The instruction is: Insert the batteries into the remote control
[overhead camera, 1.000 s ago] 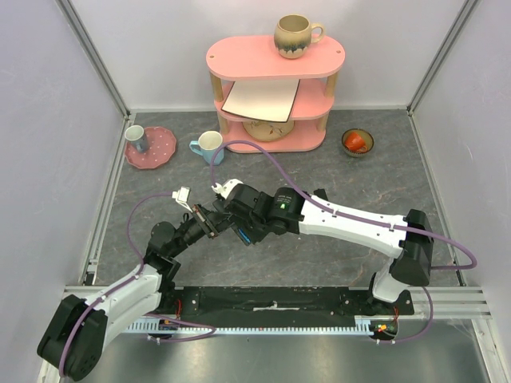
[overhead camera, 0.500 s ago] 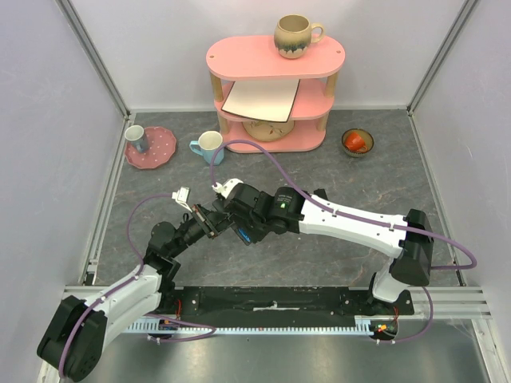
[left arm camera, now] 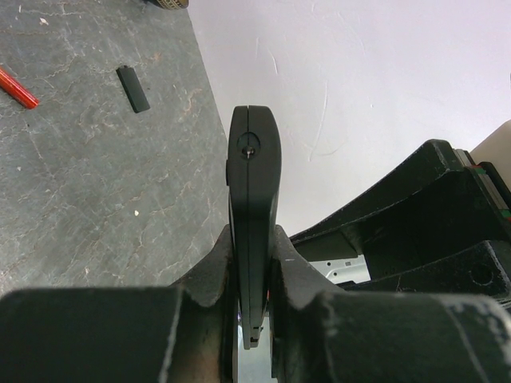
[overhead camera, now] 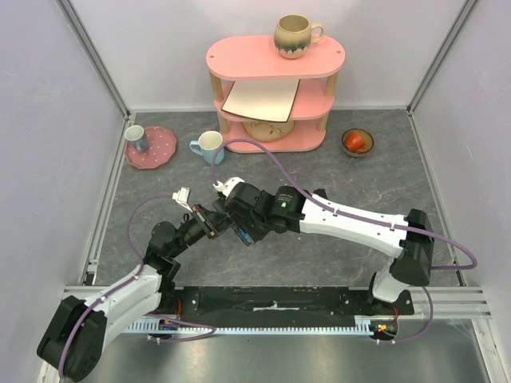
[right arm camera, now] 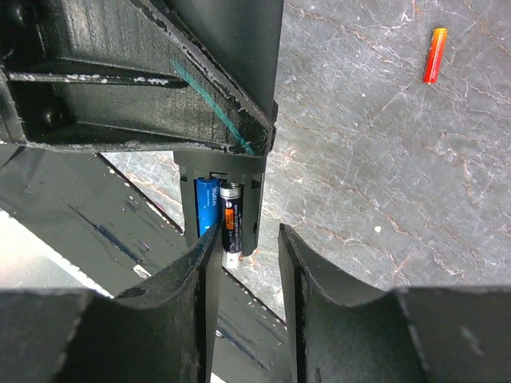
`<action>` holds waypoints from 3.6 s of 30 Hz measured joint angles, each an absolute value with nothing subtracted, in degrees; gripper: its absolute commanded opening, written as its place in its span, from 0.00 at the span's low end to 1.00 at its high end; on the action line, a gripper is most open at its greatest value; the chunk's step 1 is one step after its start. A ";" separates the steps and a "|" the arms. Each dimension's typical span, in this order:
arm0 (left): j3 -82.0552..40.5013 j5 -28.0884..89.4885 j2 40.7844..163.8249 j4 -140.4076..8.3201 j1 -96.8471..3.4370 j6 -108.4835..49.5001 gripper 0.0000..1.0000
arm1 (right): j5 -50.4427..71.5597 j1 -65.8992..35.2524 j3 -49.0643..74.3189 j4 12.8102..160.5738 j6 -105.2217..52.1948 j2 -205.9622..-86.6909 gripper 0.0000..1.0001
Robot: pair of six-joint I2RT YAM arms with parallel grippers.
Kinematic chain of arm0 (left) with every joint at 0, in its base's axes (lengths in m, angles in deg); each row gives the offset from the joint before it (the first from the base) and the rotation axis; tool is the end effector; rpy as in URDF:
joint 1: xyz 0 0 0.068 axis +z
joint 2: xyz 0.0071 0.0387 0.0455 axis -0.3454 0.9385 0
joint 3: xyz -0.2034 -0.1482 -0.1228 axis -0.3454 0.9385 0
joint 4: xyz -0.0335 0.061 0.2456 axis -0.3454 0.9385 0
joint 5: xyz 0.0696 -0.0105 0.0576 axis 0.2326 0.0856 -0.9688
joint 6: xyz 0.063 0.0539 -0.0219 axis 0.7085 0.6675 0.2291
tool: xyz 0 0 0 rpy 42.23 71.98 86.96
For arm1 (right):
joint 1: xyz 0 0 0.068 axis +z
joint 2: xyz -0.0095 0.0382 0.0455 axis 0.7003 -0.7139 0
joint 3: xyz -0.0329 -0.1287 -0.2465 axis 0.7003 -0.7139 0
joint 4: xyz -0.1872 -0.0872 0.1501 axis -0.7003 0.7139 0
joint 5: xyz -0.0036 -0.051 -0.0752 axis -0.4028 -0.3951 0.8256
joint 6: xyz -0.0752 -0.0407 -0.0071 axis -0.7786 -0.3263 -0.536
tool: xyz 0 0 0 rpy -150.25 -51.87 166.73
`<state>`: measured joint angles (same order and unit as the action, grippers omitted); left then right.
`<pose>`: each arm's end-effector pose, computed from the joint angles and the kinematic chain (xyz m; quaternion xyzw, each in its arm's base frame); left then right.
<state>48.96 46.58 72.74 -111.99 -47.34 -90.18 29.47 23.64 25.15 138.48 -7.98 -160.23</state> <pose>0.1531 -0.1133 0.1996 -0.1124 0.6711 -0.6400 0.3568 0.1492 0.3315 0.2878 -0.3253 0.9030 0.1275 0.2500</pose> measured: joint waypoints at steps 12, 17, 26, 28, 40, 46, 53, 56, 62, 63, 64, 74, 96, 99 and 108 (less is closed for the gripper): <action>48.96 46.62 72.31 -111.12 -47.52 -90.62 0.02 | 29.23 23.56 25.15 138.45 -7.96 -160.12 0.44; 48.96 46.75 72.31 -111.03 -47.71 -90.82 0.02 | 28.88 23.54 24.69 138.04 -7.88 -159.68 0.45; 48.74 46.78 72.35 -110.72 -47.71 -91.25 0.02 | 28.40 23.25 24.56 136.90 -7.50 -158.74 0.52; 48.71 46.80 72.55 -110.72 -47.71 -91.34 0.02 | 28.07 23.14 24.58 136.31 -7.31 -158.10 0.52; 45.70 51.08 79.23 -111.82 -47.71 -94.40 0.02 | 29.20 18.60 5.96 117.87 -7.83 -132.36 0.64; 44.06 55.58 86.93 -118.13 -47.71 -98.49 0.02 | 28.31 17.68 -7.20 107.20 -8.42 -121.91 0.76; 42.51 58.16 88.61 -122.64 -47.71 -100.98 0.02 | 22.34 16.32 -20.66 96.73 -8.20 -114.04 0.77; 41.39 58.80 88.04 -122.83 -47.71 -101.15 0.02 | 19.19 16.13 -23.59 92.49 -8.20 -112.99 0.77; 40.56 58.99 86.60 -122.70 -47.71 -101.15 0.02 | 14.30 16.13 -26.01 86.81 -8.09 -113.39 0.74; 40.56 58.99 86.45 -122.61 -47.71 -101.15 0.02 | 13.60 16.13 -26.15 86.09 -7.92 -113.63 0.73; 40.56 58.99 86.34 -122.59 -47.71 -101.15 0.02 | 13.05 16.13 -26.32 85.28 -7.79 -113.87 0.73; 40.56 58.99 86.16 -122.35 -47.71 -101.18 0.02 | 10.89 16.13 -27.00 82.46 -7.46 -116.40 0.65; 40.61 58.36 84.87 -121.46 -47.67 -101.13 0.02 | 6.98 13.28 -27.00 80.53 -6.85 -120.18 0.57; 40.72 58.32 84.57 -121.28 -47.67 -101.13 0.02 | 6.10 12.96 -27.00 80.29 -6.54 -120.49 0.57; 41.48 57.18 83.82 -121.00 -47.63 -101.11 0.02 | 1.71 10.79 -27.00 78.57 -3.88 -122.70 0.54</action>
<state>41.48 57.18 83.82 -121.00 -47.63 -101.11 1.71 10.79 -27.00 78.57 -3.88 -122.70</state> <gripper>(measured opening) 0.179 0.553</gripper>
